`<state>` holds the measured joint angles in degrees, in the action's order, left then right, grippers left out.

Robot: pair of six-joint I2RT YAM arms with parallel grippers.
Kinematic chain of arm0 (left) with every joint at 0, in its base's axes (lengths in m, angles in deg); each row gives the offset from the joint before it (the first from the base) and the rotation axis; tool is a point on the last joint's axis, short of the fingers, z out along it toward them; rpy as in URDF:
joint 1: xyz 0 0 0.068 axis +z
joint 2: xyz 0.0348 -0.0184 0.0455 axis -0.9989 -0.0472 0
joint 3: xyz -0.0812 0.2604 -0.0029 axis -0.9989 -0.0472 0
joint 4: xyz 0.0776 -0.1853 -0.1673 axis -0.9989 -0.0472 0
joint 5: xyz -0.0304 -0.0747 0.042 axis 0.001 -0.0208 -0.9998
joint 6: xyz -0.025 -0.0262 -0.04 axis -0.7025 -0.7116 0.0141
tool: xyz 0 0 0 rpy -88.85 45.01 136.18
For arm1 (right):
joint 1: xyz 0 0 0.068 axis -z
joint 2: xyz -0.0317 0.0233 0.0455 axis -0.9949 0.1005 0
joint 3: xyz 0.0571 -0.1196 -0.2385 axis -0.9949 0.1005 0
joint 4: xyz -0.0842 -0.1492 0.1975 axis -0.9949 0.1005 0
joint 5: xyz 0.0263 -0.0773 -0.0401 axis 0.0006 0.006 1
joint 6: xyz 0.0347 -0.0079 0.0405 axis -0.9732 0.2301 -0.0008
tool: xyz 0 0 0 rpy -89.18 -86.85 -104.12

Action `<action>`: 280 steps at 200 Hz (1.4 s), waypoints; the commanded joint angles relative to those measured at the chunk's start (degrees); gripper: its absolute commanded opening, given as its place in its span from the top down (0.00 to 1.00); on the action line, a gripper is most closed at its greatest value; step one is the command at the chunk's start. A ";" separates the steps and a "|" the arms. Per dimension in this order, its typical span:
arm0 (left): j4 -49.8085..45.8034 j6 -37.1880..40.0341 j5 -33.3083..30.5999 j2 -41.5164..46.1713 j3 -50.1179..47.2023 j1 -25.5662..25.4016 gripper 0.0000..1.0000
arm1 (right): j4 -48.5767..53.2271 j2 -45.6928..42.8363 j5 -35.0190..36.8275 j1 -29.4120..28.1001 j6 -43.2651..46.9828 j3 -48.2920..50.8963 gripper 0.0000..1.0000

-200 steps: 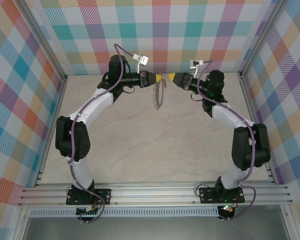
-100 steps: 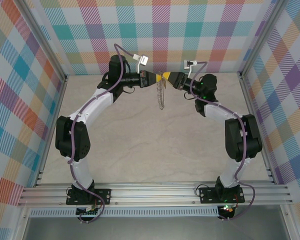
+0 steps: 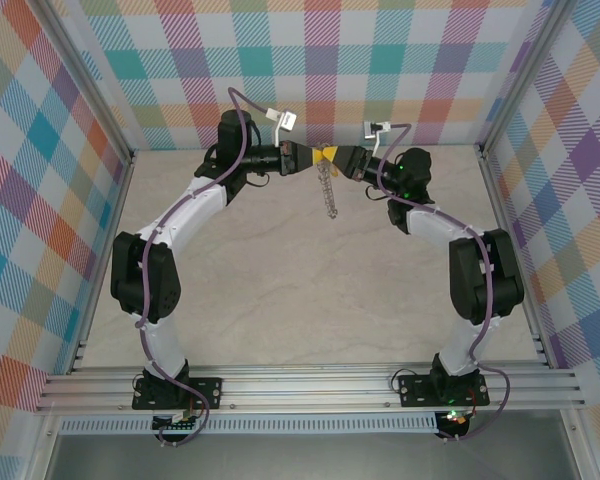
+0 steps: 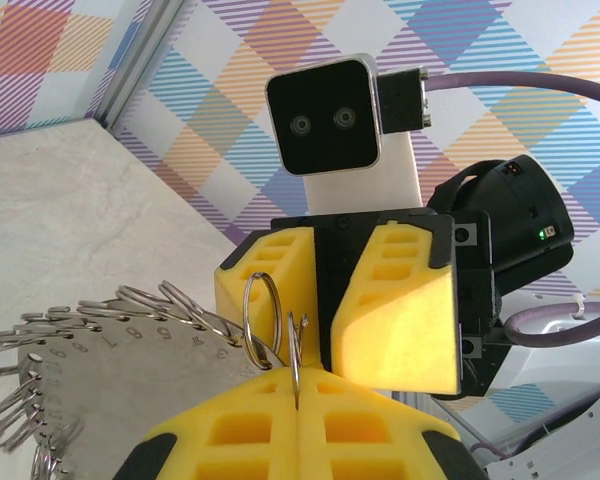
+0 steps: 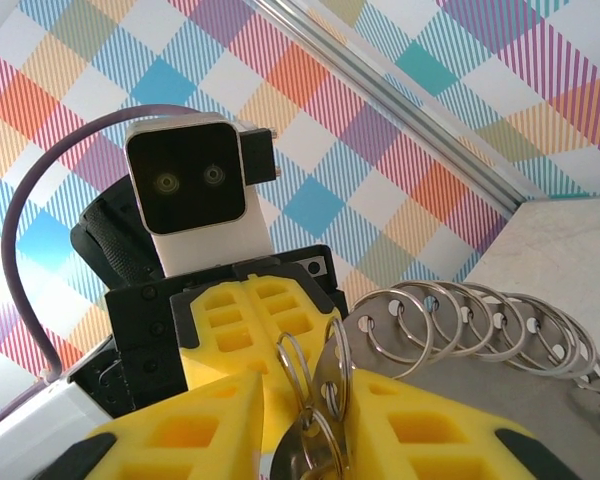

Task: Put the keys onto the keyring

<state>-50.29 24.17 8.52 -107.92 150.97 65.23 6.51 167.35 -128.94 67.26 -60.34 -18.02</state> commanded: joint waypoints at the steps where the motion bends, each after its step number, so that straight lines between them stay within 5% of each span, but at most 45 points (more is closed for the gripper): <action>1: 2.92 -0.51 0.22 2.54 0.16 -0.69 1.00 | 0.50 -3.15 -0.46 -0.24 2.82 1.29 0.70; 120: 3.18 -0.62 0.61 2.26 -0.01 -0.69 1.00 | 0.78 -3.47 -0.52 -0.34 2.44 1.37 0.87; 177: 3.19 -0.62 0.90 2.17 -0.34 -0.70 1.00 | 1.14 -2.39 -0.37 -0.96 1.92 -1.19 0.77; 221: 3.29 -0.58 0.92 2.25 -0.50 -0.70 1.00 | 2.09 -1.95 -0.29 -1.04 2.22 -2.00 1.00; 271: 2.31 -0.36 -2.05 3.03 -0.45 -0.20 1.00 | 4.86 -2.11 -0.57 -0.73 4.20 -1.91 1.00; 280: 2.15 -0.37 -2.84 3.45 -0.54 0.36 0.93 | 6.42 -2.33 -1.18 -0.53 5.53 -2.21 1.00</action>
<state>-49.28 23.99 7.98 -107.68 150.86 65.29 11.10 165.33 -128.07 67.13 -58.31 -17.84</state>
